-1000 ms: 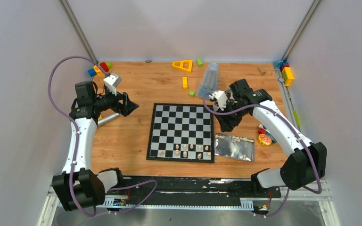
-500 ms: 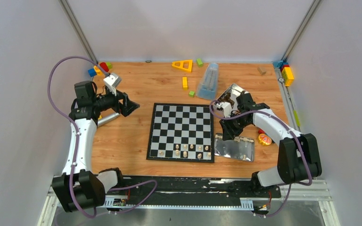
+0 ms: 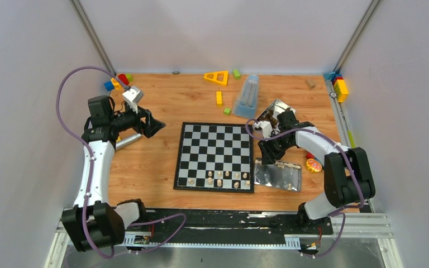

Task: Set up the chess pieces on the board
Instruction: Pick up the chess piece from the storage box.

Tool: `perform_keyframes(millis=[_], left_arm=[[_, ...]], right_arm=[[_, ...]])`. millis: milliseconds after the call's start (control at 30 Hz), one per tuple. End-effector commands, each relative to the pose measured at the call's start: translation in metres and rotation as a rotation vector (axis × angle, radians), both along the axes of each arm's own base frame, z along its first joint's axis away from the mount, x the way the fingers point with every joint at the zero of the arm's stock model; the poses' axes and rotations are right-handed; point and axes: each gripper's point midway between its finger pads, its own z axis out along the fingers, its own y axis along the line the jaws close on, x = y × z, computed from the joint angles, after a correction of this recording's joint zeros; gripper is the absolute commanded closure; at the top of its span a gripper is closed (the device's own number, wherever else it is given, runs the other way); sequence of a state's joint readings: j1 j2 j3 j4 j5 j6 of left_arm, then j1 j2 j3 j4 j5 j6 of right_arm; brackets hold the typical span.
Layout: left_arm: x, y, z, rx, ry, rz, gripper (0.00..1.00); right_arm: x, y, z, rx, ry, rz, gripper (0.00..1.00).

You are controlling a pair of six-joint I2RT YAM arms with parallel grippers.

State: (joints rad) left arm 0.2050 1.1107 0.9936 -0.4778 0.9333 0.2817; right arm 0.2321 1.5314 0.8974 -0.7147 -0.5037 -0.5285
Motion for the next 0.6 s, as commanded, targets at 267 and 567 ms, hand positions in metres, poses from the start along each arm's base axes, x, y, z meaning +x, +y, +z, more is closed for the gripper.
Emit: perform_keyframes(millis=[267, 567], left_arm=[[0.0043, 0.0006, 0.0057, -0.012, -0.024, -0.006, 0.02], [0.006, 0.0011, 0.0057, -0.014, -0.022, -0.003, 0.02]], right_arm=[[0.0039, 0.0005, -0.0111, 0.003, -0.038, 0.056, 0.61], [0.0037, 0.0004, -0.0128, 0.0, -0.09, 0.096, 0.62]])
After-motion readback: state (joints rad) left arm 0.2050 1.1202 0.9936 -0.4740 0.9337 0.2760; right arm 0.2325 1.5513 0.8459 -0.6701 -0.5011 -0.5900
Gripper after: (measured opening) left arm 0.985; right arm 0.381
